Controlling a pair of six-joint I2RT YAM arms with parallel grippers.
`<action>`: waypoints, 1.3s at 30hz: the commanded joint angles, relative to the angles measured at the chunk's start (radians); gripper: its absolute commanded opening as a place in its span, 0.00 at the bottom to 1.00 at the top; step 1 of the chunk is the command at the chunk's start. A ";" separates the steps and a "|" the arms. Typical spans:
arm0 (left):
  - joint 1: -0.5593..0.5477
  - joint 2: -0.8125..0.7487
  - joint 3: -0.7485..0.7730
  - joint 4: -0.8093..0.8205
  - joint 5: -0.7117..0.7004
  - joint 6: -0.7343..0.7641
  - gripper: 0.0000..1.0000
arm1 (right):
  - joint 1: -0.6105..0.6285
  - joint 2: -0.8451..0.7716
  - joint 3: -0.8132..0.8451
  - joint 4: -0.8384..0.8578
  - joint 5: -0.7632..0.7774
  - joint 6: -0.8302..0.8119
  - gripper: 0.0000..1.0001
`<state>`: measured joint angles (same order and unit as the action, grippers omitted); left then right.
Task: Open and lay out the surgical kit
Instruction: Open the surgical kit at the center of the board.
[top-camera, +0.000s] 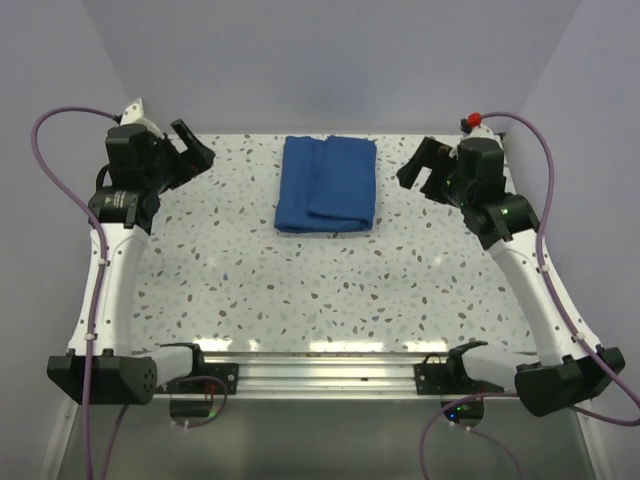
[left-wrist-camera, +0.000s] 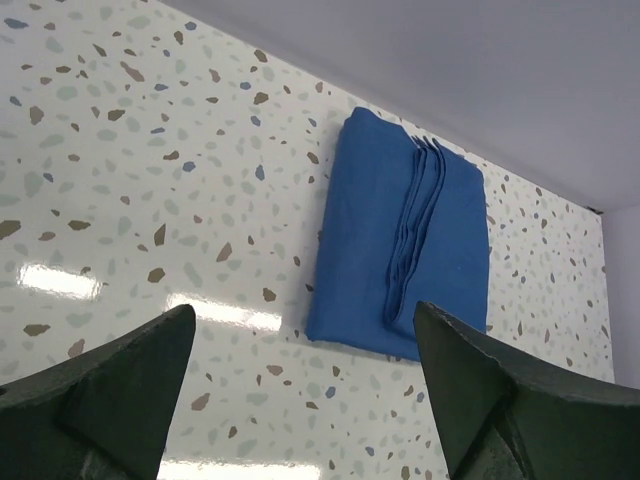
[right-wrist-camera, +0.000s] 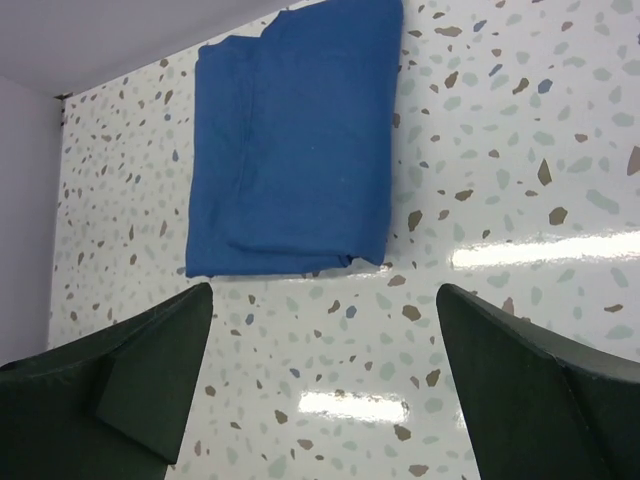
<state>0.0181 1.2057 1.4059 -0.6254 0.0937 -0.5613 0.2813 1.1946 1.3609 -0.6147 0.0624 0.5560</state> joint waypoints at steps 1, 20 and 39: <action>-0.036 0.055 0.086 -0.043 -0.054 0.026 0.95 | 0.006 -0.007 0.021 -0.019 0.063 0.007 0.99; -0.109 -0.064 -0.076 -0.099 -0.174 -0.009 0.93 | 0.384 0.734 0.922 -0.547 0.122 -0.223 0.99; -0.153 -0.155 -0.191 -0.082 -0.178 -0.002 0.93 | 0.495 1.102 1.027 -0.474 0.364 -0.266 0.94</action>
<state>-0.1276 1.0805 1.2232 -0.7280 -0.0795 -0.5575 0.7841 2.2612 2.3165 -1.1023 0.3443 0.3241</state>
